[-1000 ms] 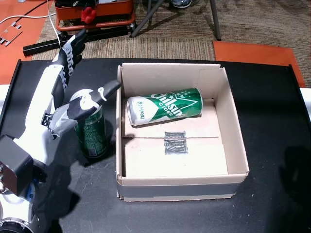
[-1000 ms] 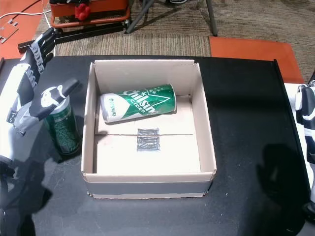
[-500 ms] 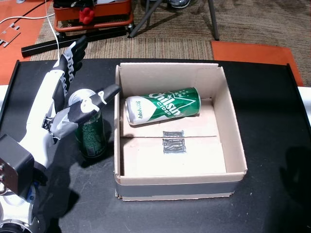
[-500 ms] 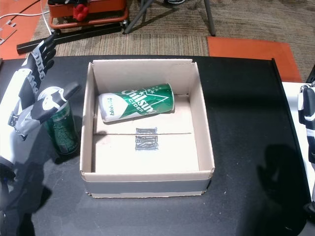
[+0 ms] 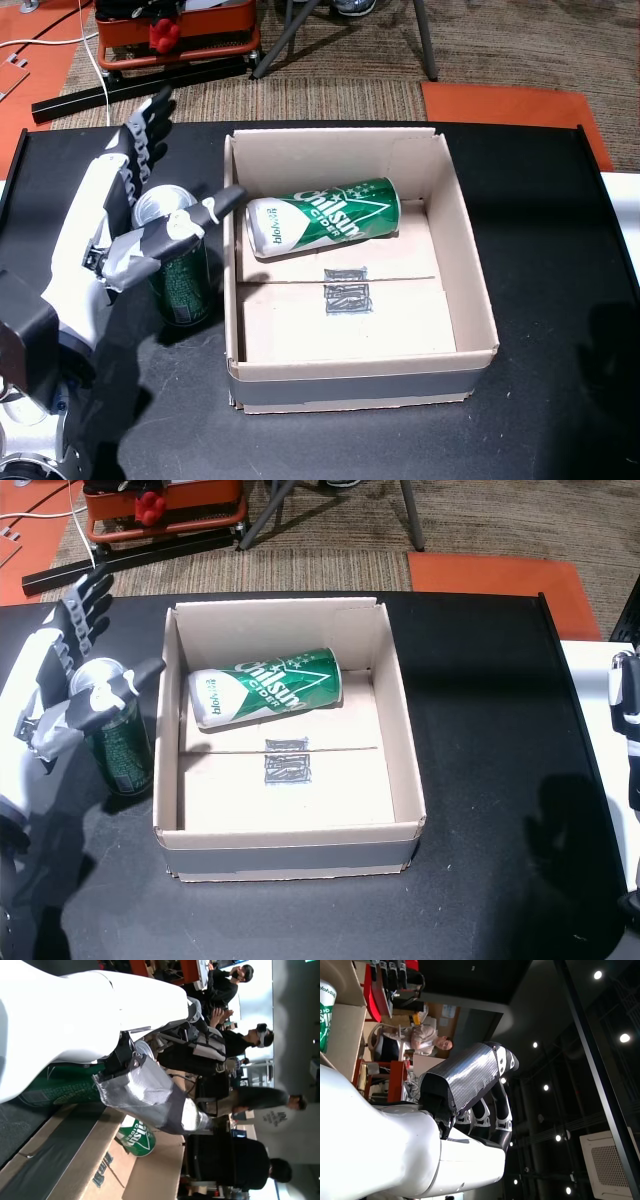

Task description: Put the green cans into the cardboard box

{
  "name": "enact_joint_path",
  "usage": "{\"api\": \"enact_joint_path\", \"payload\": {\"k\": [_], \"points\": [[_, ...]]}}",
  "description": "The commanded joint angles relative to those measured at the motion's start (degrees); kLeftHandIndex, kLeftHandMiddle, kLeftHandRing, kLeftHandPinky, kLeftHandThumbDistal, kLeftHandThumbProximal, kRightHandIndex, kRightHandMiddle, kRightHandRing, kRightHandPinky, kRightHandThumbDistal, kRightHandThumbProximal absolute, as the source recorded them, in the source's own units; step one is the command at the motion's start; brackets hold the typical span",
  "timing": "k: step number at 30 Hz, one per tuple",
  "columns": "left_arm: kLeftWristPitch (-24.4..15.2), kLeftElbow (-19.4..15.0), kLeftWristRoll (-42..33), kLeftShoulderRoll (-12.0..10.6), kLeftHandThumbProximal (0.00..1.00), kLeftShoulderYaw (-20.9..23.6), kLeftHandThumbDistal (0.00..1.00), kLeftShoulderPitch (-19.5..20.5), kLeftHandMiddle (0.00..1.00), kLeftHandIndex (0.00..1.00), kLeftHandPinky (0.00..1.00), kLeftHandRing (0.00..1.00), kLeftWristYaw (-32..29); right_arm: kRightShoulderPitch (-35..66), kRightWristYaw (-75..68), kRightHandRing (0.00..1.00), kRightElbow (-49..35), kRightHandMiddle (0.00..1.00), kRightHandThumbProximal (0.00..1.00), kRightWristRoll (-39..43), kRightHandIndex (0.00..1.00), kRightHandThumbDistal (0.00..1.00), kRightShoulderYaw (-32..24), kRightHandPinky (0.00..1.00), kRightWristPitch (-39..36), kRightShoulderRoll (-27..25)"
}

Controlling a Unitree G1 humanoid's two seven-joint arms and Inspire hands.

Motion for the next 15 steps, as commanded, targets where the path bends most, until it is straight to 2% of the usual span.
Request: {"api": "enact_joint_path", "payload": {"k": [1, 6, 12, 15], "points": [[0.7, 0.9, -0.7, -0.2, 0.14, 0.7, 0.79, 0.6, 0.96, 0.92, 0.93, 0.99, -0.3, 0.8, 0.2, 0.14, -0.7, 0.10, 0.01, 0.6, 0.03, 0.78, -0.5, 0.22, 0.2, 0.2], [1.0, 1.1, -0.5, -0.3, 0.14, 0.9, 0.82, 0.5, 0.95, 0.91, 0.93, 1.00, 0.7, 0.7, 0.7, 0.14, -0.5, 0.10, 0.00, 0.8, 0.03, 0.77, -0.6, 0.22, 0.3, 0.2], [2.8, 1.0, -2.8, -1.1, 0.13, 3.0, 0.88, 0.3, 0.95, 0.91, 0.92, 0.99, -1.7, 0.9, 0.2, 0.14, -1.0, 0.09, 0.01, 0.6, 0.02, 0.78, -0.5, 0.22, 0.5, 0.4], [3.5, 0.9, -3.8, -1.4, 0.14, 4.1, 0.86, 0.2, 0.96, 0.92, 0.93, 1.00, -3.1, 1.0, 0.0, 0.14, -1.2, 0.10, 0.02, 0.5, 0.03, 0.78, -0.5, 0.22, 0.6, 0.4]]}}
